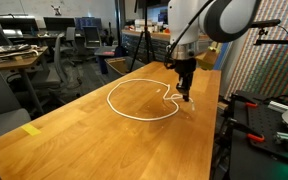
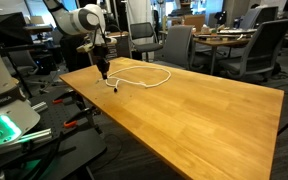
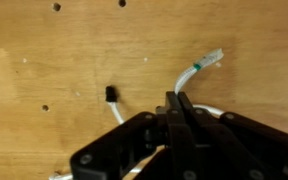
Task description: Tie a knot using the white rope
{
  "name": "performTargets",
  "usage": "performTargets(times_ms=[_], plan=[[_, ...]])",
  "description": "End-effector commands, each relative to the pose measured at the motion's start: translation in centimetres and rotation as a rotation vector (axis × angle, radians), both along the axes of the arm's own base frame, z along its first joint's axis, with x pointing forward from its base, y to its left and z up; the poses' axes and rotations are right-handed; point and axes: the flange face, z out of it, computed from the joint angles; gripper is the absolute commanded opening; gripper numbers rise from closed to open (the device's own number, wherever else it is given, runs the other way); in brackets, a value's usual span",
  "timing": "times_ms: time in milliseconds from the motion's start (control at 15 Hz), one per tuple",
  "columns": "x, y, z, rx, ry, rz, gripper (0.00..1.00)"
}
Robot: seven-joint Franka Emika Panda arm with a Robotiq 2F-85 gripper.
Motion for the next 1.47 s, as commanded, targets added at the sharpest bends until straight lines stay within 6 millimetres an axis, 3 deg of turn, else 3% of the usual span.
performTargets(times_ms=[0, 133, 200, 400, 533, 733, 867, 933, 1067, 1400], plan=[[-6.6, 3.4, 3.6, 0.064, -0.095, 0.154, 0.01], [-9.6, 5.6, 5.1, 0.120, -0.129, 0.221, 0.01], [-7.9, 9.5, 6.7, 0.170, -0.137, 0.247, 0.01], [-11.4, 14.2, 11.1, 0.322, -0.175, 0.282, 0.01], [-14.3, 16.0, 13.6, 0.433, -0.171, 0.295, 0.01], [-14.8, 17.3, 15.4, 0.488, -0.176, 0.288, 0.01], [-12.8, 15.7, 15.4, 0.459, -0.230, 0.288, 0.29], [-12.1, 14.6, 15.3, 0.442, -0.255, 0.282, 0.36], [-7.4, 10.9, 14.9, 0.395, -0.325, 0.231, 0.51], [2.1, -2.1, 13.1, 0.263, -0.478, -0.020, 0.90]])
